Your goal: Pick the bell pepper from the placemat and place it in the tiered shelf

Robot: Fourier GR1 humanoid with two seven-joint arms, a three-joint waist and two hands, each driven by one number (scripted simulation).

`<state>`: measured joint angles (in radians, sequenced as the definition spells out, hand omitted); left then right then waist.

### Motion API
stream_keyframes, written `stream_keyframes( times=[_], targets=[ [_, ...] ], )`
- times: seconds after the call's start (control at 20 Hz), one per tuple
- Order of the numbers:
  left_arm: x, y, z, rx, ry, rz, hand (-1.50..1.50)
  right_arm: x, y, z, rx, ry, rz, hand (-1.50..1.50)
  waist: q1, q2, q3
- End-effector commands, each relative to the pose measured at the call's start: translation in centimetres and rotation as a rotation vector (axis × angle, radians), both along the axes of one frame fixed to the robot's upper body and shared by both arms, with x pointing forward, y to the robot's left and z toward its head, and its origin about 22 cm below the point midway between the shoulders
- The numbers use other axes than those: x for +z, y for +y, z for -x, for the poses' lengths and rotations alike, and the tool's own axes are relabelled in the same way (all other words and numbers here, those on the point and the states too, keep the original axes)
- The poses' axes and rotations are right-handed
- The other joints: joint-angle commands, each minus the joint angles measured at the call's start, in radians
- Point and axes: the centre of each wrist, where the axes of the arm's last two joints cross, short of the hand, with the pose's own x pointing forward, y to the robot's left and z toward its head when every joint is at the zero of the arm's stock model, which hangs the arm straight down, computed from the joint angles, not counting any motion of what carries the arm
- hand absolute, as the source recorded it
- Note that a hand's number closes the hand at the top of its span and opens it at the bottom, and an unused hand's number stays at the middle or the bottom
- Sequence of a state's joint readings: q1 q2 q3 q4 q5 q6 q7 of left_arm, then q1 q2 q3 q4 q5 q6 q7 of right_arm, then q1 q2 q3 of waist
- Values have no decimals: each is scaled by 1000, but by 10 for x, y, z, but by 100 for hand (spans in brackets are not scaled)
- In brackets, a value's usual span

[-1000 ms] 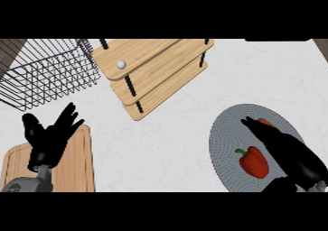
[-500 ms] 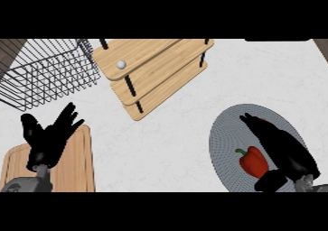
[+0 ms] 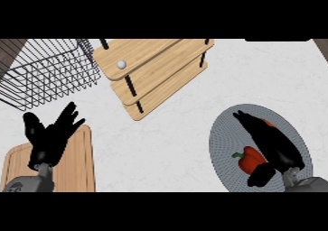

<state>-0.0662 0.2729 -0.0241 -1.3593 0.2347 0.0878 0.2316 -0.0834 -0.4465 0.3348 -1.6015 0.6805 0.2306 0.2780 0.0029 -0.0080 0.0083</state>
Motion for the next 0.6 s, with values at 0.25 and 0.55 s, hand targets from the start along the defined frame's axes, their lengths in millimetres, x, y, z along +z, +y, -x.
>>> stream_keyframes(
  times=[0.25, 0.55],
  targets=[
    [-12, 2, 11, -4, 67, 22, 0, -34, 12, 13, 274, 115, 165, 150, 6, 9, -8],
    [-12, 9, 10, 2, 89, 17, 0, -23, 13, 9, 252, 79, 11, 150, -4, 8, -8]
  ],
)
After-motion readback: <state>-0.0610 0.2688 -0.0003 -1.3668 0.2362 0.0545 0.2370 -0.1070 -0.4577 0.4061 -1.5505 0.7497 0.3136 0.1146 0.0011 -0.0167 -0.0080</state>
